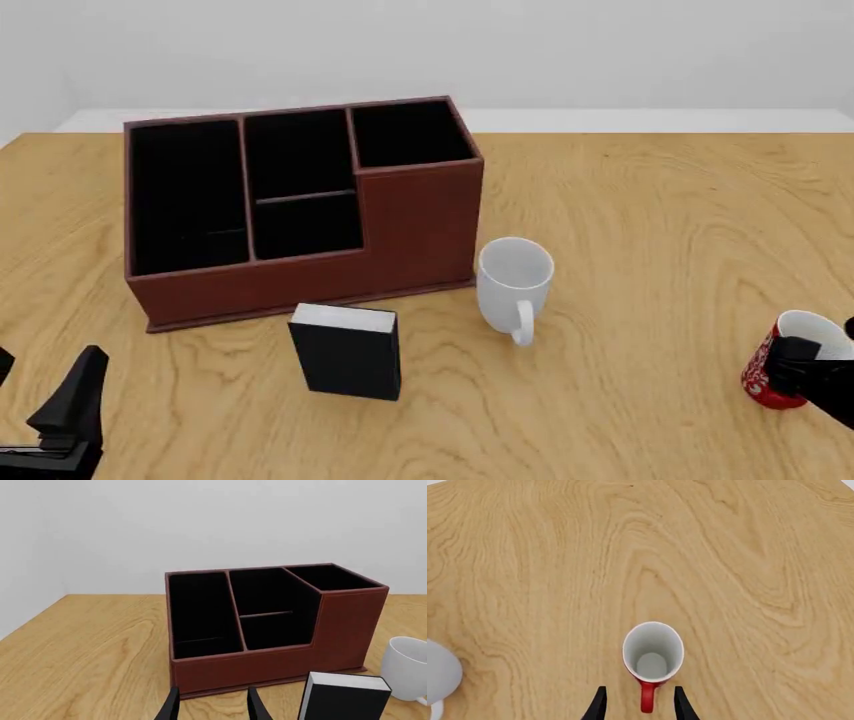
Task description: Pick up the red mug and place it to the right of the caddy.
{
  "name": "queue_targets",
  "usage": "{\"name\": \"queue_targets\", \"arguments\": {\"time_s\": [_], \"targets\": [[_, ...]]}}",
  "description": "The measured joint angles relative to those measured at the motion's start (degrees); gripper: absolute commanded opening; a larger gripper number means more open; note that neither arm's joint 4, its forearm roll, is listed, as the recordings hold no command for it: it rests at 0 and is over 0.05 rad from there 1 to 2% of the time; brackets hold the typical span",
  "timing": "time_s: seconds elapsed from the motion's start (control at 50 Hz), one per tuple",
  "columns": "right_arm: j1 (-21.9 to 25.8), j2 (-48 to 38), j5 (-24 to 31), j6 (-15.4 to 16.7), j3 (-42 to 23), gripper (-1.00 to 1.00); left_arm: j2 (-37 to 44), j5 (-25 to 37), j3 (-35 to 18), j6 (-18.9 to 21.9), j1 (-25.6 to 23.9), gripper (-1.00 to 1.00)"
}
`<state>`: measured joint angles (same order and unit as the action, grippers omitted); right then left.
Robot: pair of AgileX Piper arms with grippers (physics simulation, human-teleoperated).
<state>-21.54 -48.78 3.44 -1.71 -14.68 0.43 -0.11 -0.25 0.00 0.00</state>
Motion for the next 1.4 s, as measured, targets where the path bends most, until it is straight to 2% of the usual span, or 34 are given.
{"name": "queue_targets", "arguments": {"time_s": [1.4], "targets": [[-1.2, -10.9, -10.8, -1.5, 3.8, 1.0, 0.0, 0.0, 0.0, 0.0, 0.0, 1.0]]}}
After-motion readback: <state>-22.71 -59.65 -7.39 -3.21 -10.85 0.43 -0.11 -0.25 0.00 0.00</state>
